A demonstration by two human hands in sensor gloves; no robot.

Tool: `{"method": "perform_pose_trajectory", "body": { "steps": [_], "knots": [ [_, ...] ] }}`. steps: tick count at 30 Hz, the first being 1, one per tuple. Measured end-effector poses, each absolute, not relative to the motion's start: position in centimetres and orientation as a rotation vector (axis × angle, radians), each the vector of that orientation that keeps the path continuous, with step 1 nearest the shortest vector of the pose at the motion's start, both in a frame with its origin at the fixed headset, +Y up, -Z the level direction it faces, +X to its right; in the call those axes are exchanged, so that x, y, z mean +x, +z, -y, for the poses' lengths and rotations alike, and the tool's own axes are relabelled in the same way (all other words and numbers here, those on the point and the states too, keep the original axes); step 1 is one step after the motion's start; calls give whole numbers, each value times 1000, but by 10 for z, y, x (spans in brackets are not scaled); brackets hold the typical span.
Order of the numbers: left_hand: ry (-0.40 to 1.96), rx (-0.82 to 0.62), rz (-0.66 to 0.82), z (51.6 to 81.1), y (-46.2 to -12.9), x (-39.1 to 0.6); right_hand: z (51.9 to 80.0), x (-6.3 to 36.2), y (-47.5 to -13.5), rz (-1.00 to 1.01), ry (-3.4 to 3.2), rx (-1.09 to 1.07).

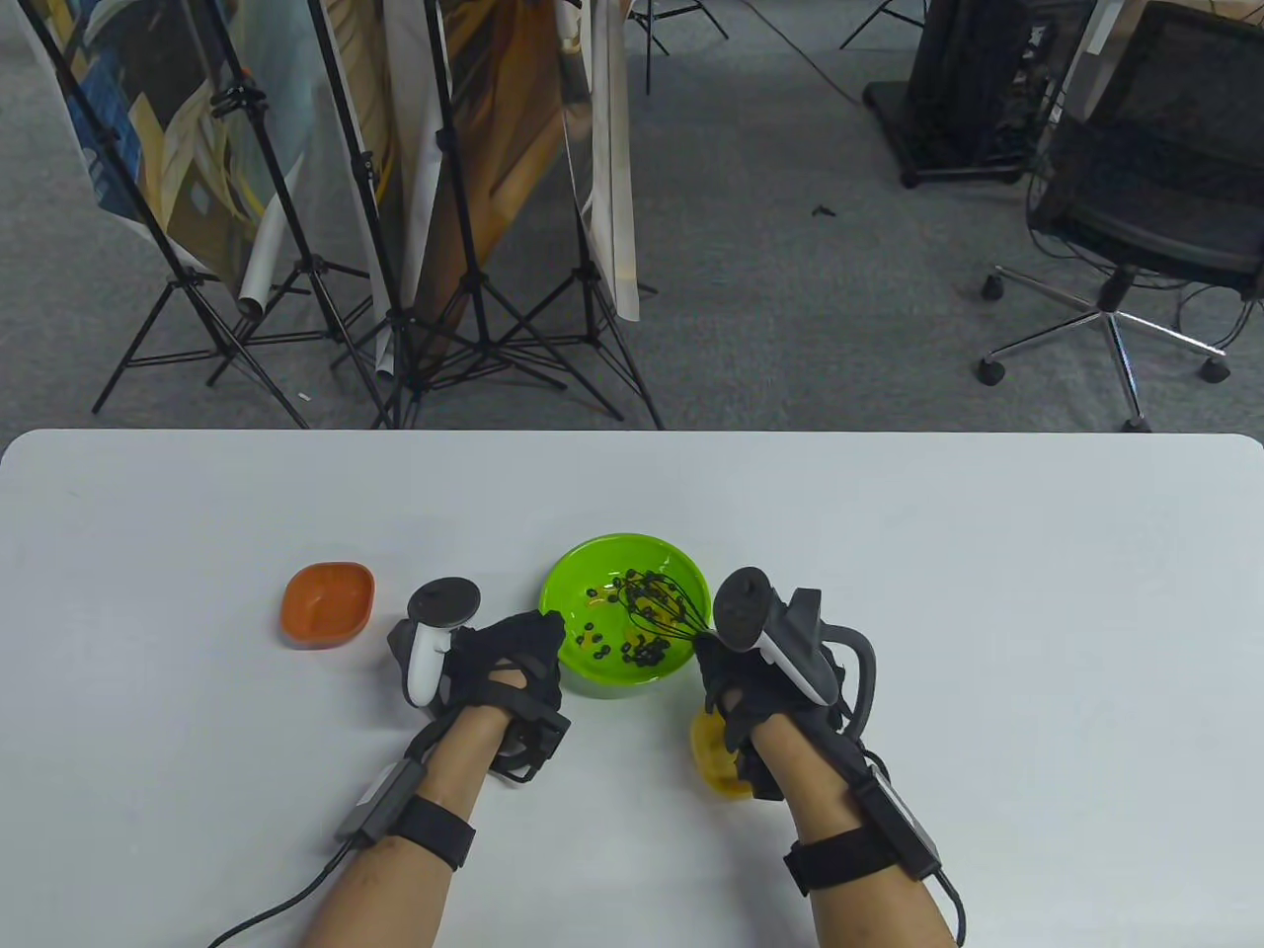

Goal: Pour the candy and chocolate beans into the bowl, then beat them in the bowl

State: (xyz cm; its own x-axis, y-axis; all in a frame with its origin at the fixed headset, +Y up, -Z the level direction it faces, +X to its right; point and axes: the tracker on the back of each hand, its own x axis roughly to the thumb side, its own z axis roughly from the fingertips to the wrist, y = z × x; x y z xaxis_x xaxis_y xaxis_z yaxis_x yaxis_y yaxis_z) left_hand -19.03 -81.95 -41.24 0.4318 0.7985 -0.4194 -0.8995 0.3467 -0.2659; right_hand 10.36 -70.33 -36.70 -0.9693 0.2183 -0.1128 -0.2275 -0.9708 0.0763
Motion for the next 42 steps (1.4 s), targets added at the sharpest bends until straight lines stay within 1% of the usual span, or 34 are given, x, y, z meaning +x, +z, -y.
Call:
{"method": "perform_pose_trajectory", "body": {
  "steps": [4, 8, 10, 14, 18, 20, 26, 30, 35, 39, 42],
  "knots": [
    [1114, -496, -236, 819, -412, -191, 721, 98, -373, -195, 2738, -134],
    [1116, -500, -239, 819, -412, -191, 722, 91, -369, -220, 2752, -38],
    [1112, -494, -248, 819, -411, -191, 715, 89, -364, -311, 2761, 45],
    [1107, -487, -252, 819, -412, -191, 702, 93, -358, -332, 2833, 86],
    [1103, -491, -244, 819, -412, -190, 688, 97, -354, -269, 2943, 81],
    [1106, -492, -244, 819, -412, -191, 683, 100, -354, -239, 2997, 40],
    [1104, -491, -242, 819, -412, -190, 681, 113, -357, -184, 3018, -49],
    [1095, -486, -240, 819, -412, -190, 687, 113, -360, -128, 3024, -103],
    [1102, -488, -239, 819, -412, -190, 704, 110, -366, -81, 2952, -128],
    [1104, -489, -238, 819, -411, -189, 719, 100, -369, -116, 2840, -100],
    [1100, -485, -242, 819, -411, -189, 727, 91, -367, -184, 2773, -41]
  ]
}}
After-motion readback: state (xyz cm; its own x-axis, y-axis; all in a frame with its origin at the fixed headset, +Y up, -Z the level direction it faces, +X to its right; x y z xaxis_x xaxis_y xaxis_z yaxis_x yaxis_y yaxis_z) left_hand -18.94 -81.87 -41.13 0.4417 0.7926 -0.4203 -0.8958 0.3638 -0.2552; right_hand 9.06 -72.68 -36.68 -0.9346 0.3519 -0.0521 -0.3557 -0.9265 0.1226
